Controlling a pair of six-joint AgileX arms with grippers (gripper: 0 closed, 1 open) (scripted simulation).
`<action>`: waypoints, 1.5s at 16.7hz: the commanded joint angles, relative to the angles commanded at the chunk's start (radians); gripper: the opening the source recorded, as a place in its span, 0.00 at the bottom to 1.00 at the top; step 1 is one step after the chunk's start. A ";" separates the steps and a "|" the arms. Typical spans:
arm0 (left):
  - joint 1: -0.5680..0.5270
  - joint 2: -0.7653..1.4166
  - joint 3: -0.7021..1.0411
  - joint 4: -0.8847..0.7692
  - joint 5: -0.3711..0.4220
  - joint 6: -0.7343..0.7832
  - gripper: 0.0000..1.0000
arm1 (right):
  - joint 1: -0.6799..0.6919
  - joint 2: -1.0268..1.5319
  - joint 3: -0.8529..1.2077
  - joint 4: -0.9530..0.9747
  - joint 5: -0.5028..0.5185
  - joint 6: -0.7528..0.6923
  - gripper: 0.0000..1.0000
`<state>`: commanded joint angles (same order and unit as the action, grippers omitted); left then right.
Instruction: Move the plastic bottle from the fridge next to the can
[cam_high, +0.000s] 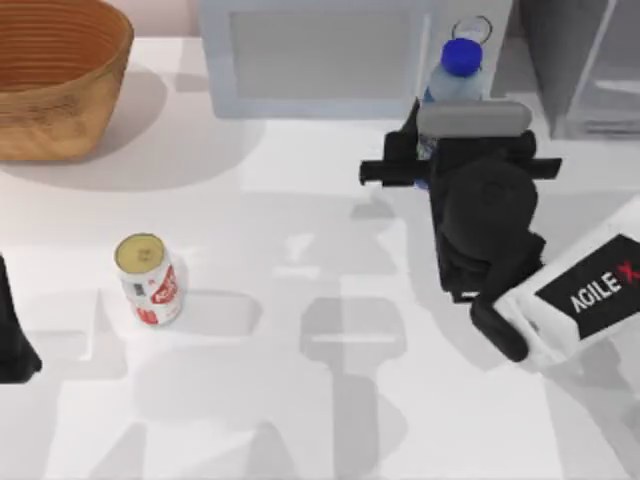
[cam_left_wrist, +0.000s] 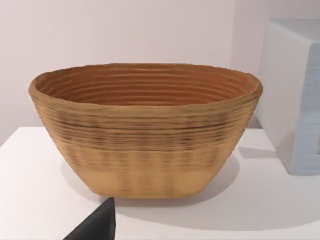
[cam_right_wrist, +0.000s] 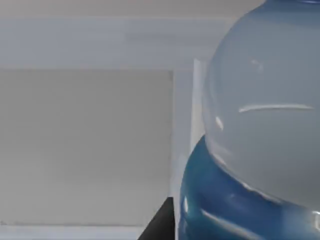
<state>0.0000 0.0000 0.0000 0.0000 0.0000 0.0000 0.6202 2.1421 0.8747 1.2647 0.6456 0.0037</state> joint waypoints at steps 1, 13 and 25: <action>0.000 0.000 0.000 0.000 0.000 0.000 1.00 | 0.087 0.023 0.020 0.002 0.086 -0.001 0.00; 0.000 0.000 0.000 0.000 0.000 0.000 1.00 | 0.450 0.103 0.100 -0.005 0.447 -0.003 0.00; 0.000 0.000 0.000 0.000 0.000 0.000 1.00 | 0.453 0.107 0.104 -0.005 0.450 -0.005 0.53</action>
<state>0.0000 0.0000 0.0000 0.0000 0.0000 0.0000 1.0728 2.2488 0.9784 1.2602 1.0957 -0.0017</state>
